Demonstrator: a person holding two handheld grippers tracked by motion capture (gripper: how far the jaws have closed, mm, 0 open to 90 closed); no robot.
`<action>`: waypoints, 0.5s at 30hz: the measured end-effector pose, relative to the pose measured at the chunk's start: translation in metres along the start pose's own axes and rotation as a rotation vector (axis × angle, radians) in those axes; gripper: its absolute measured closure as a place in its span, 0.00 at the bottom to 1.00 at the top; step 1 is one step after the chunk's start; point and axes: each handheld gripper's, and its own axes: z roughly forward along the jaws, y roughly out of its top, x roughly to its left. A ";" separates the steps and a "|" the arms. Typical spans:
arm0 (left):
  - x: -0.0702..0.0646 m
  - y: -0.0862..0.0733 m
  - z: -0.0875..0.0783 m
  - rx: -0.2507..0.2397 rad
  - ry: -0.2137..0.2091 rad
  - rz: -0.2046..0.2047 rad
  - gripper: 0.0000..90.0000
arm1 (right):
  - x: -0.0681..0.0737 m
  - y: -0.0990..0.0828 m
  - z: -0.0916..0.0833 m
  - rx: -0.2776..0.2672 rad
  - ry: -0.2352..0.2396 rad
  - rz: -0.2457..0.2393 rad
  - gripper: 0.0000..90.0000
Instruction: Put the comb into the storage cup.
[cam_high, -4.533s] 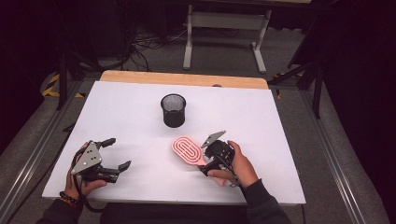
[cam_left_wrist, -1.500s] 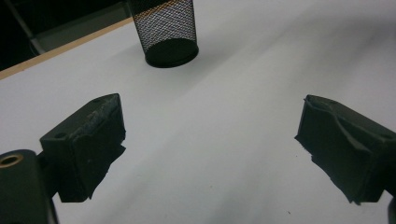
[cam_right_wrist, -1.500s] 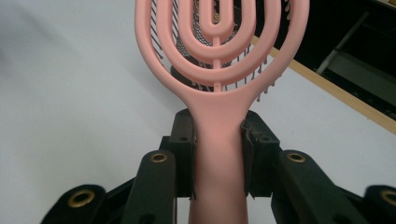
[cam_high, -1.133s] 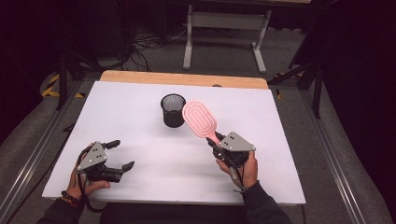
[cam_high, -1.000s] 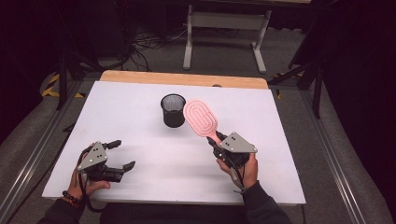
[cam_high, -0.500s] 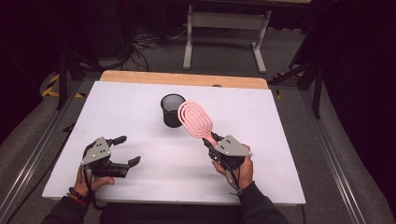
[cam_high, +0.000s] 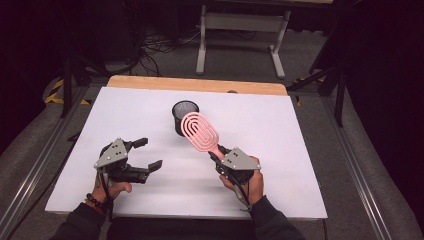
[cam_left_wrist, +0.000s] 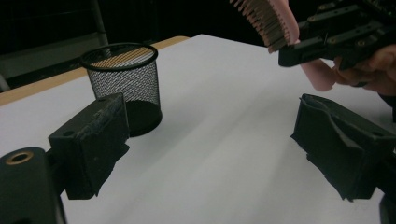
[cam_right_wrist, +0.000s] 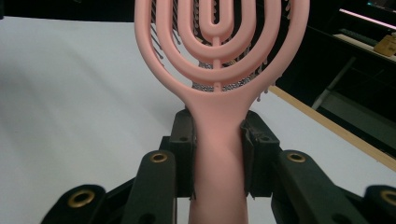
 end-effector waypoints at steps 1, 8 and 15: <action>-0.001 0.002 0.003 -0.008 -0.007 -0.003 0.12 | 0.000 0.000 0.000 0.000 0.000 0.000 0.77; -0.009 0.014 0.019 -0.034 -0.062 -0.022 0.12 | 0.009 0.001 0.004 -0.004 0.015 -0.017 0.77; -0.015 0.022 0.033 -0.080 -0.140 -0.088 0.12 | 0.018 0.002 0.007 -0.012 0.032 -0.039 0.77</action>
